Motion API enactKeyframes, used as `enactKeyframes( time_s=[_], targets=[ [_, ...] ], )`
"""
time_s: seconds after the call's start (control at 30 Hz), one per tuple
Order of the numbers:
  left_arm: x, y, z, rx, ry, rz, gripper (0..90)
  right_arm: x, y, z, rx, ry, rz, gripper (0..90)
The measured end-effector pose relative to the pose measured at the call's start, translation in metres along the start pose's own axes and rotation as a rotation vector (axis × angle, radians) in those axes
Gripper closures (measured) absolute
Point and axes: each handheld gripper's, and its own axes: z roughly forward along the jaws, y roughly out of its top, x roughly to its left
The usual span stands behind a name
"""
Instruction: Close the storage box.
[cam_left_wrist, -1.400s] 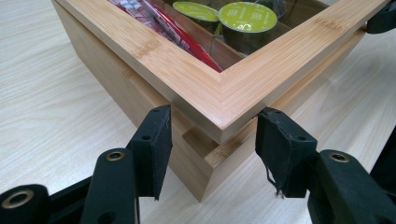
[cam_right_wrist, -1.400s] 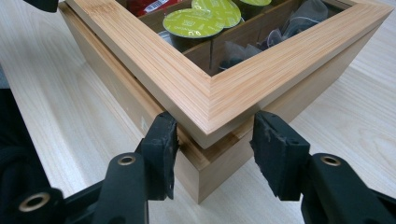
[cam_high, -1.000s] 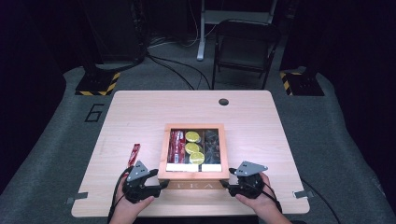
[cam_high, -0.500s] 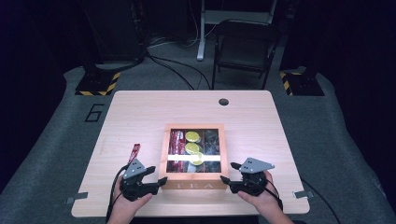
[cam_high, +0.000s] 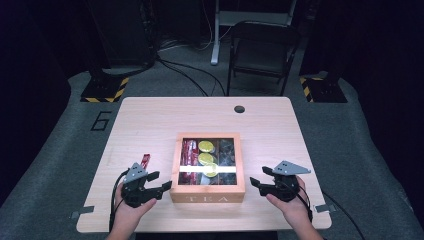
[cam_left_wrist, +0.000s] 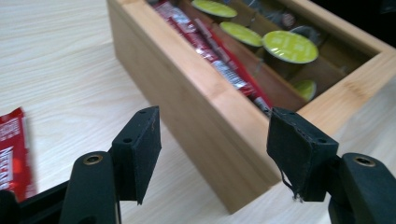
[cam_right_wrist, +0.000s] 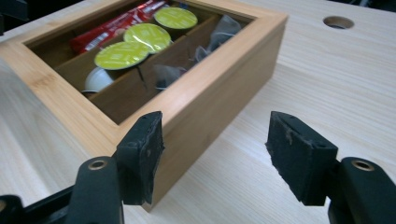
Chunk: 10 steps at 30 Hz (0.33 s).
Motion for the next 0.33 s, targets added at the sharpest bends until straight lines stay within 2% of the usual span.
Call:
enactKeyframes(
  time_s=[0.2, 0.27, 0.33],
  targets=[
    [0.011, -0.002, 0.003, 0.021, 0.014, -0.017, 35.8, -0.004, -0.005, 0.0, 0.021, -0.012, 0.019, 36.2],
    [0.013, -0.003, 0.005, 0.024, 0.016, -0.018, 35.8, 0.0, -0.005, -0.001, 0.012, 0.001, 0.018, 36.1],
    [0.015, -0.003, 0.005, 0.021, 0.027, -0.027, 35.8, 0.006, -0.004, -0.002, 0.0, 0.04, 0.006, 34.9]
  ],
)
